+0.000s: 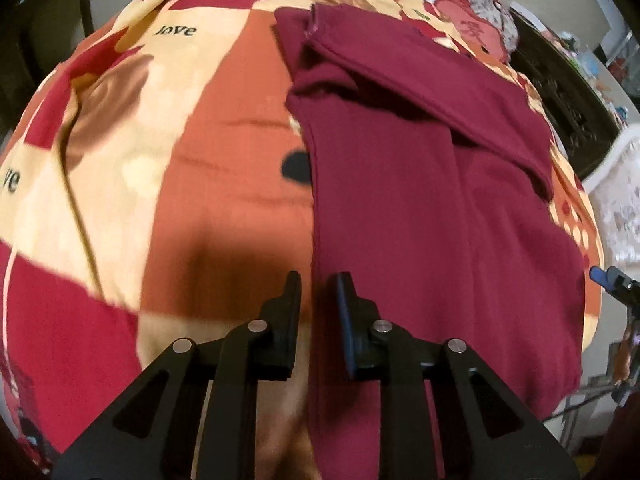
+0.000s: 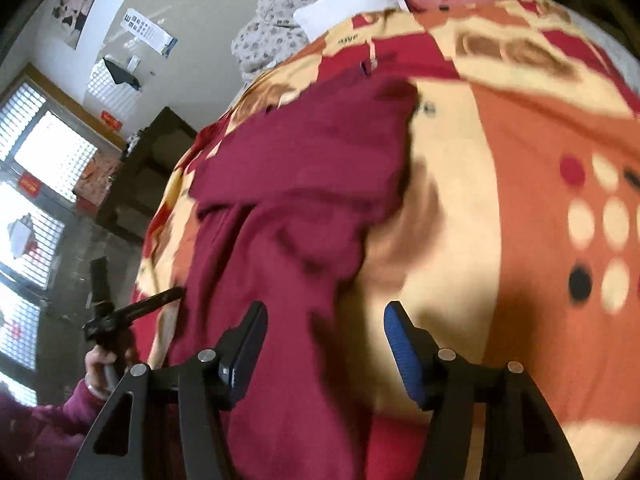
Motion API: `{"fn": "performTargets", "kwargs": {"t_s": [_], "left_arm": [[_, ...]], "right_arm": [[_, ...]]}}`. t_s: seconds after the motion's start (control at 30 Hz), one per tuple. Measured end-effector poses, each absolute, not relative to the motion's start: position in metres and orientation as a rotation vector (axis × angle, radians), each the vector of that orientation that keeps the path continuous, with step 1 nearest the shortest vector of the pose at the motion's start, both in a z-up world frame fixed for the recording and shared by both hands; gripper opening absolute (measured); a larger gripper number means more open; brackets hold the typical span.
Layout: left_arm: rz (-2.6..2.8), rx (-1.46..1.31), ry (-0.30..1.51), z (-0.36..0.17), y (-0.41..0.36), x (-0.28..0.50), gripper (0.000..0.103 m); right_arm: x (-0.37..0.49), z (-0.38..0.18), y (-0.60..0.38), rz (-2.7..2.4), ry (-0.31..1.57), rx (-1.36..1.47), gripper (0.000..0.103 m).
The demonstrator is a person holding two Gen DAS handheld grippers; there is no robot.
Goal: Fold small clothes
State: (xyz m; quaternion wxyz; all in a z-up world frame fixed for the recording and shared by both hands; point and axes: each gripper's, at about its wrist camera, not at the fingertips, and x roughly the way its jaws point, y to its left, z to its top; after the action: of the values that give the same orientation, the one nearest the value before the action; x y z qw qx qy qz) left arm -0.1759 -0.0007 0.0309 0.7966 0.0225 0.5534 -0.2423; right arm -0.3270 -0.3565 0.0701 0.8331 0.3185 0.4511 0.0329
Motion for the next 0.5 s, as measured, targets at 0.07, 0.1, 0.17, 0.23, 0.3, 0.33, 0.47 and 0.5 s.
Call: {"fn": "performTargets", "kwargs": {"t_s": [0.07,0.1,0.17,0.23,0.3,0.33,0.47,0.5], "left_arm": [[-0.546,0.077,1.195,0.031,0.004,-0.194,0.018],[-0.553,0.084,1.202,0.030,0.004,-0.199,0.018],[-0.558,0.112,1.219,0.027,0.007,-0.212,0.017],[-0.546,0.152,1.219,0.024,0.010,-0.225,0.018],[-0.540,0.162,1.214,0.024,0.012,-0.232,0.018],[-0.536,0.162,1.213,0.025,0.014,-0.235,0.018],[-0.526,0.155,1.213,0.026,0.017,-0.235,0.018],[-0.525,0.153,1.215,0.026,0.018,-0.235,0.018]], "right_arm": [[-0.343,0.061,-0.349,0.074,0.976,0.687,0.058],[-0.351,0.056,-0.345,0.067,0.992,0.685,0.058],[-0.359,0.047,-0.342,0.043,1.013,0.683,0.058],[-0.367,0.040,-0.336,0.028,1.023,0.684,0.058],[-0.373,0.038,-0.331,0.037,1.017,0.688,0.058],[-0.375,0.036,-0.329,0.038,1.015,0.690,0.058],[-0.372,0.034,-0.324,0.044,1.030,0.699,0.058],[-0.371,0.034,-0.322,0.049,1.032,0.699,0.058]]}}
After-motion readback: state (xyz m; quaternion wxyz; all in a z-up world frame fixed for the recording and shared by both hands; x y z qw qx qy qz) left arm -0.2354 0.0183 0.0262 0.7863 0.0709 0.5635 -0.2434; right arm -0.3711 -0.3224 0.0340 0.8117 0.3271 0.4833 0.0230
